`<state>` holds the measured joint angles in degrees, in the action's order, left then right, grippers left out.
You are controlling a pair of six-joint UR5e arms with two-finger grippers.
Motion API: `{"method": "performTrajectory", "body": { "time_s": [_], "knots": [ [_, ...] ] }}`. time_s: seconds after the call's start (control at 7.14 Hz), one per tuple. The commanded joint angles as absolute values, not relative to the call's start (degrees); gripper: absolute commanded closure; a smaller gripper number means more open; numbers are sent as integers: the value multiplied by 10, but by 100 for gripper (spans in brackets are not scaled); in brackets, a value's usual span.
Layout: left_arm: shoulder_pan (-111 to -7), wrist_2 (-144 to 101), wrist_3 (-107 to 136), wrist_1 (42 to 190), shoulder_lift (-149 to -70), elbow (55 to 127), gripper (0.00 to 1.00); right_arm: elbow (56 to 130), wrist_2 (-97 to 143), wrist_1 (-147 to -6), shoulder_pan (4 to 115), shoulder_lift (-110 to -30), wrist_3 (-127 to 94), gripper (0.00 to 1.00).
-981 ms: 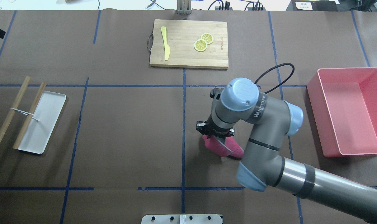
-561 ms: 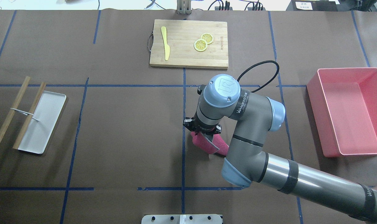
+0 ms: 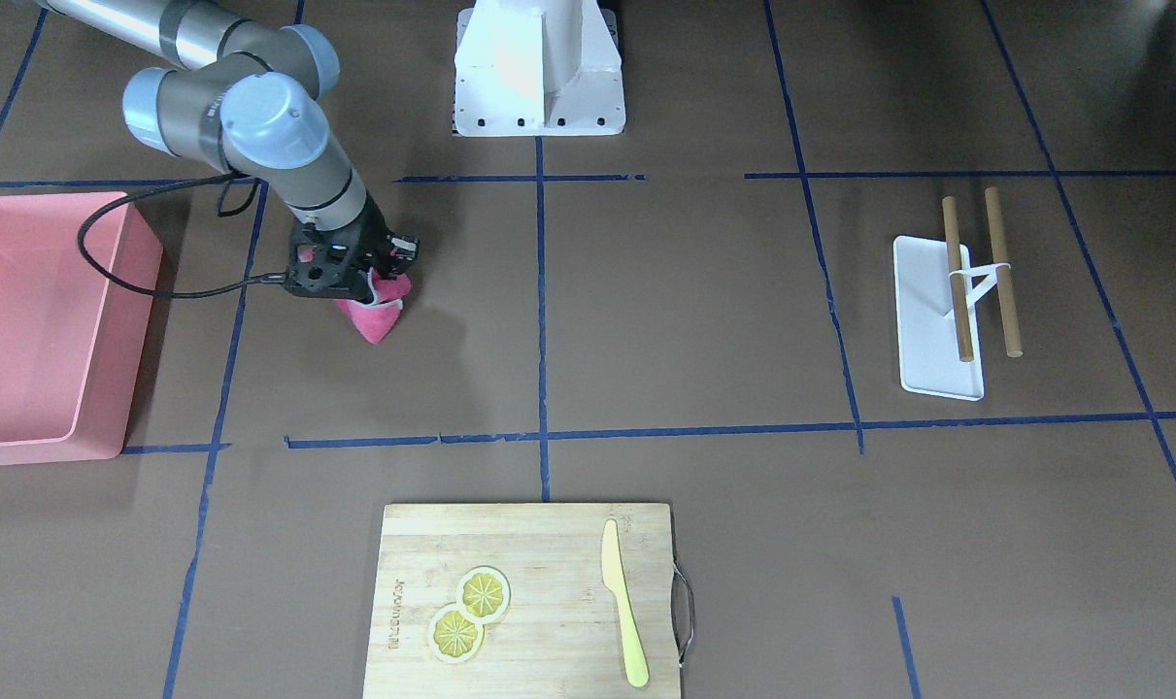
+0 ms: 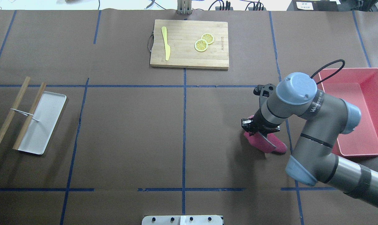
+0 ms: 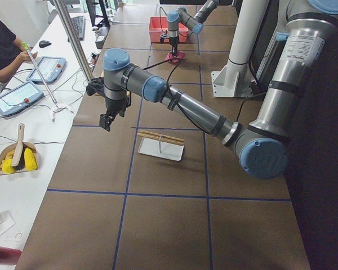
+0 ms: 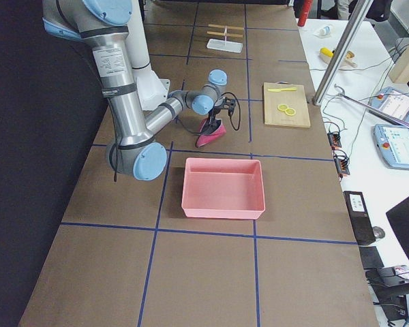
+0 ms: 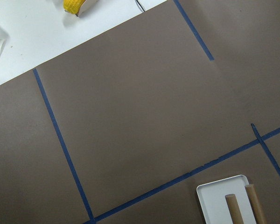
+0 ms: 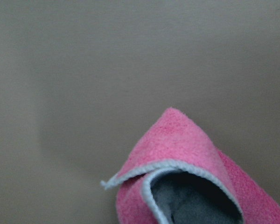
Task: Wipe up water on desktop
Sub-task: 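Wipe the cloth back and forth across the table with the right gripper, then lift the pink cloth with the right gripper and move it over the pink bin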
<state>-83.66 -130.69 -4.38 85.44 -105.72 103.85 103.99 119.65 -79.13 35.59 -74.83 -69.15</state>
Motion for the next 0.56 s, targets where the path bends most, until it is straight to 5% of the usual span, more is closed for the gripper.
{"method": "performTrajectory", "body": {
  "time_s": [0.0, 0.42],
  "knots": [
    [-837, -1307, -44, 854, -1057, 1038, 0, 1077, 1216, -792, 385, -811, -639, 100],
    [-837, -1307, -44, 854, -1056, 1041, 0, 1175, 1297, -826, 530, -839, -635, 100]
  ]
}}
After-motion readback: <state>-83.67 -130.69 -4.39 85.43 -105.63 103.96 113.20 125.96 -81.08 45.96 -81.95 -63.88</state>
